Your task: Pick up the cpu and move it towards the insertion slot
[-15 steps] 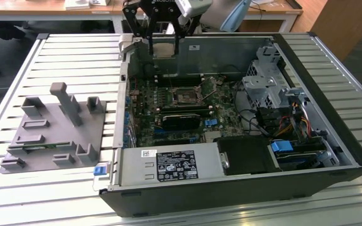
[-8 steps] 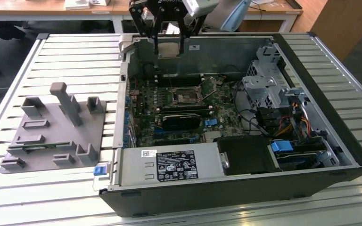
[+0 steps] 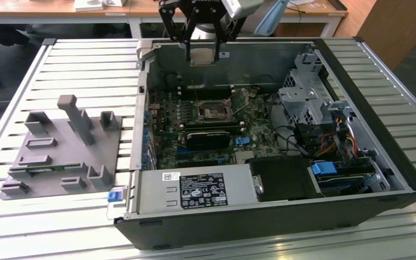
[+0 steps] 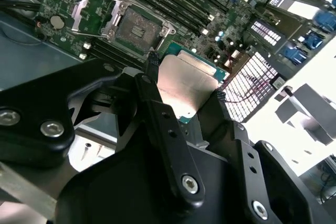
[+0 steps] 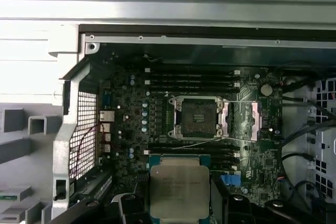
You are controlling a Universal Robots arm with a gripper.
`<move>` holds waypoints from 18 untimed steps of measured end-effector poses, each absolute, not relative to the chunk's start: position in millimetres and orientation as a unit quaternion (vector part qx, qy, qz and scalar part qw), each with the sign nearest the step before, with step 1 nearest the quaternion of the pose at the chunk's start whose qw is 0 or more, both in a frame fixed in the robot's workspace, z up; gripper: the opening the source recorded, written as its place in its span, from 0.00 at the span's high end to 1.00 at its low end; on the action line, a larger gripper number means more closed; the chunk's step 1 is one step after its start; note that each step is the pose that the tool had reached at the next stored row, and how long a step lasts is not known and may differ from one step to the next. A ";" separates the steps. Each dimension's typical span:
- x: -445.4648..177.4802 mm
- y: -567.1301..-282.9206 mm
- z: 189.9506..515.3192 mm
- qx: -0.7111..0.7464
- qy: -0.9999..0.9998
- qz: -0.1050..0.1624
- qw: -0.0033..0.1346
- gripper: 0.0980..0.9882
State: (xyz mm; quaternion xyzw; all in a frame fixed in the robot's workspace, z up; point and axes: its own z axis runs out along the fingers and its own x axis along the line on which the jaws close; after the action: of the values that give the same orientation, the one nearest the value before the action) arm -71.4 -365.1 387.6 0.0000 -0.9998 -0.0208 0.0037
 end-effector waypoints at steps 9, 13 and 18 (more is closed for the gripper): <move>-59.3 -356.7 386.5 0.000 -1.000 -0.021 0.004 0.50; -51.6 -350.0 385.7 0.000 -1.000 -0.021 0.004 0.50; -41.4 -342.3 384.5 0.000 -1.000 -0.021 0.004 0.50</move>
State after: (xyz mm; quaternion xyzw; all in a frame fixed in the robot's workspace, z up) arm -41.4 -342.3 384.5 0.0001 -0.9998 -0.0208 0.0037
